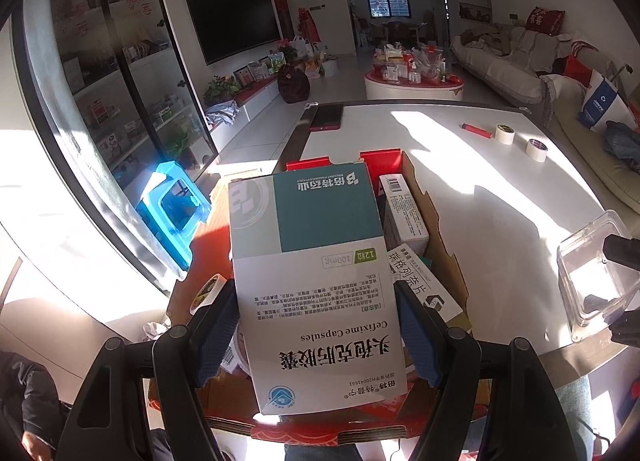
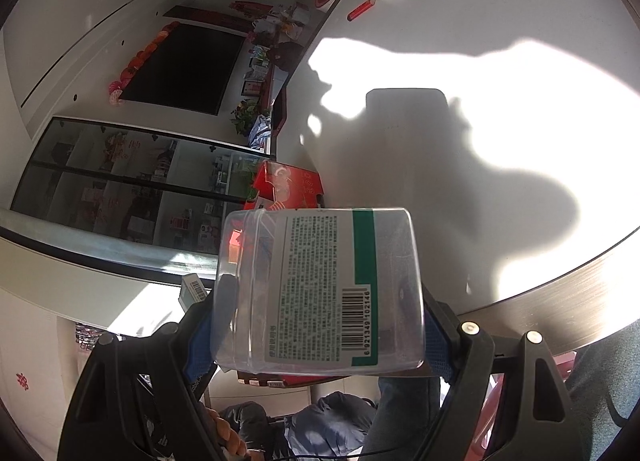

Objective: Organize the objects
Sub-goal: 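Lower the Cefixime box and clear box into the tray and open both grippers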

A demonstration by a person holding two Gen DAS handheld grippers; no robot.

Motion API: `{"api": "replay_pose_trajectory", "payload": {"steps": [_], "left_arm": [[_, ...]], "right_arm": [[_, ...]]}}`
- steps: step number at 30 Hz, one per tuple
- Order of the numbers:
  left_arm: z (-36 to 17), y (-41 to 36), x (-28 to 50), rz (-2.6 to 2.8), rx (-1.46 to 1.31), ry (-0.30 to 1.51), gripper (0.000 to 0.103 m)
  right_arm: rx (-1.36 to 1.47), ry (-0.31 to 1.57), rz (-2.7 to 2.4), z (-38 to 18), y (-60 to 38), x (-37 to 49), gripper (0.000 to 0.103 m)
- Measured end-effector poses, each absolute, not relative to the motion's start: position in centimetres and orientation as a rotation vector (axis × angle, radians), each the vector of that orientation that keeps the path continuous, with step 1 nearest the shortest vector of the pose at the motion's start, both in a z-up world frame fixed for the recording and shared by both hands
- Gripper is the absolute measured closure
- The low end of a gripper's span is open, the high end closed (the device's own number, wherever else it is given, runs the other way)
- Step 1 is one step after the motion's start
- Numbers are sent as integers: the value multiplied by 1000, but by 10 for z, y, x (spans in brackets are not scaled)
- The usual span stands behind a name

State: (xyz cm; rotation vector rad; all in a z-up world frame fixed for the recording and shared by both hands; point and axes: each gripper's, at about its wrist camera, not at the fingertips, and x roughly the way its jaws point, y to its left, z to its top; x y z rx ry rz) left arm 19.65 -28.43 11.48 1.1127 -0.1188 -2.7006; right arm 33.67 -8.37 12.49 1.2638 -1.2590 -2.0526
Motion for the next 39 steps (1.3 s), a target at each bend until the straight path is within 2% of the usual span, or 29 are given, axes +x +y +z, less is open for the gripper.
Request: {"api": "replay_pose_trajectory", "payload": {"steps": [5,9,11,23,25,28,30,32,35,39], "left_arm": [[105,-328,198,-2632,1143,56,24],[100,-345,200,-2607,1152,127,24],[101,-346,199,-2617,1149,140,28],[105,-339,167,-2656,1130,132,28],[104,-339,164,-2642,1155,130,22],[105,-336,162,-2625,1159,113,4],[109,-331,161,-2629,1133,90,2],[113,-325,159,-2658,1128,100,0],[125,-319,158,-2778,1114,235,0],[145,-319,157,-2999,1078,632,0]], "right_arm": [[1235,-1127,-2048,147,-118,314,20],[1226,-998,-2019,165,-158,293,20],[1221,-939,-2004,172,-179,282,20],[1311,-691,-1958,170,-264,237,20],[1314,-645,-2009,174,-262,235,18],[1202,-574,-2179,194,-240,235,9],[1146,-462,-2319,206,-224,233,2],[1128,-314,-2447,207,-208,229,0],[1220,-109,-2635,180,-174,216,0],[1310,-57,-2759,130,-111,199,0]]}}
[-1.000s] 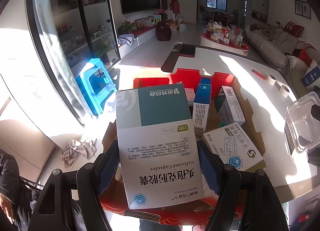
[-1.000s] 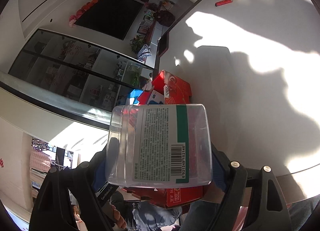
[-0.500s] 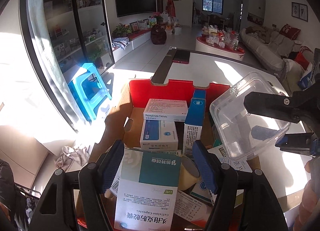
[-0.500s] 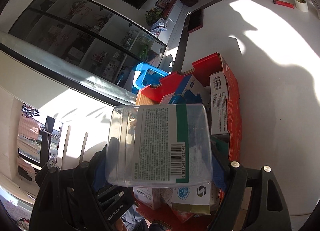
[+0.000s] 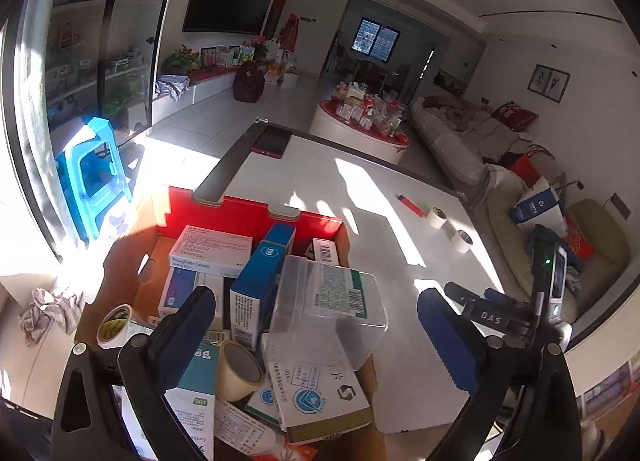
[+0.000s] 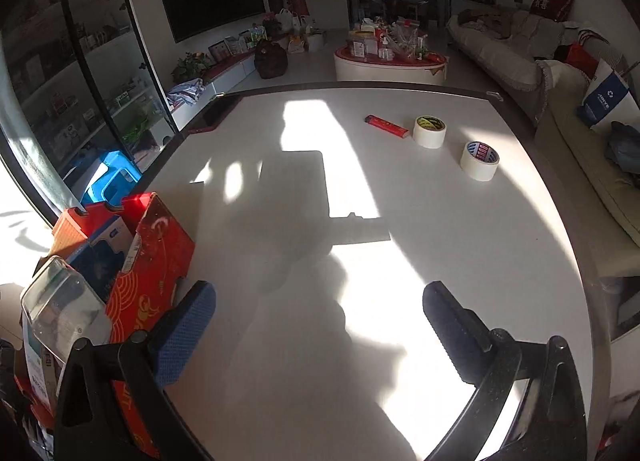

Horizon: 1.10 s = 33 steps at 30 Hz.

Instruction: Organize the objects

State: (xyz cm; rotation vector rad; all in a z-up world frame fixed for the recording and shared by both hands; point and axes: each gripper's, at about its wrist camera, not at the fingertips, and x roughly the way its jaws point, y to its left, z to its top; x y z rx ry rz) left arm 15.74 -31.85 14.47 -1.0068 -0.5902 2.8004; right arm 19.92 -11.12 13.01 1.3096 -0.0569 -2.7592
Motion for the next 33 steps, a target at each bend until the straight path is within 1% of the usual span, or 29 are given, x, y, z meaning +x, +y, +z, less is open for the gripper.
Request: {"api": "replay_pose_trajectory", "payload": {"steps": [2,4,6,8,9,11,16,24,26,28,33], "left_arm": [[149,-317,153,2649,-961,-719,0],[152,-313,148,2541,-951,-790,0],[155,-305,146,2479,-933,-819,0],[159,-296,145,2405,-887,-839,0],[160,-290,144,2360,-864,-849,0],[161,-279,140,2250,-834,-885,0],[161,-256,130,1927,-766,-1028,0],[149,-242,114,1515,-727,-1322,0],[148,-241,115,1495,-729,-1348,0],[149,-238,116,1519,-749,-1337,0],[143,-218,121,1768,-924,-1229,0]], "right_arm": [[1368,-48,-2821,106,-82,190,0],[1438,-59,-2861,87,-53,182,0],[1459,-96,-2871,75,-34,175,0],[1479,-70,-2883,67,-24,170,0],[1480,-32,-2901,65,-21,168,0],[1462,-72,-2869,64,-15,162,0],[1448,-23,-2844,64,-13,144,0],[1450,-26,-2847,64,-13,140,0],[1451,-26,-2847,64,-13,140,0],[1450,-26,-2847,64,-13,140,0],[1450,-26,-2847,64,-13,140,0]]}}
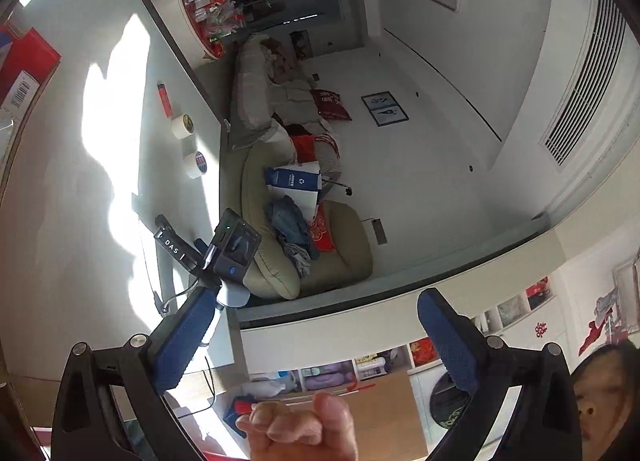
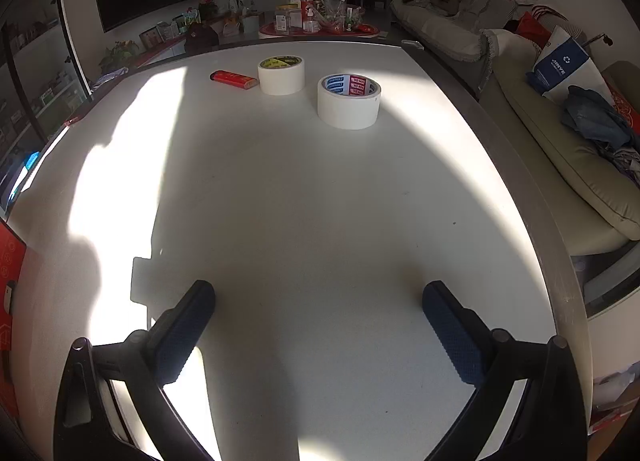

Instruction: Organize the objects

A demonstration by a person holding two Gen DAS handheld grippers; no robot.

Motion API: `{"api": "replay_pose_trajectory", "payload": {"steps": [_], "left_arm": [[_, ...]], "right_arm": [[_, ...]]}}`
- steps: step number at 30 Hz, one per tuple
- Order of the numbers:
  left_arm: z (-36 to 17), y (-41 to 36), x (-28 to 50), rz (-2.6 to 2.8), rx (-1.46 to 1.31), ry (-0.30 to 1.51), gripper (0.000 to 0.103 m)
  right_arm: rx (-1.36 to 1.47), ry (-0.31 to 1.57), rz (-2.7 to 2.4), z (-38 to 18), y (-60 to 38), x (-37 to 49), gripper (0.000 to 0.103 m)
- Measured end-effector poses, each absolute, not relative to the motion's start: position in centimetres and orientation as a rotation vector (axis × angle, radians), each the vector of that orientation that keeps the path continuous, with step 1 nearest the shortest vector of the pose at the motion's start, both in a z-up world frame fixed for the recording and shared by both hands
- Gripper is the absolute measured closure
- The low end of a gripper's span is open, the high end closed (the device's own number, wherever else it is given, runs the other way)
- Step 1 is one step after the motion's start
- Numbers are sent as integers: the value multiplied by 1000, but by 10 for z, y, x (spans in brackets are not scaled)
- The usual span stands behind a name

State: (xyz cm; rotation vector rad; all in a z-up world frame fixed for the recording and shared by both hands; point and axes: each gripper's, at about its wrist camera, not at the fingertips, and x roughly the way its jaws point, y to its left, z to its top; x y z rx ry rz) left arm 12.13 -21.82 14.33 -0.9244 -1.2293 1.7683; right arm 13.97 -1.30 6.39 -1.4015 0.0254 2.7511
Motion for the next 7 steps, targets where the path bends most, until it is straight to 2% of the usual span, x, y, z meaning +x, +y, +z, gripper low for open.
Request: {"api": "replay_pose_trajectory", "payload": {"steps": [7], "left_arm": [[133,-209,129,2003,-1047,-1116,0]], "right_arm": [[-1402,26,2751,64,-13,140,0]]}}
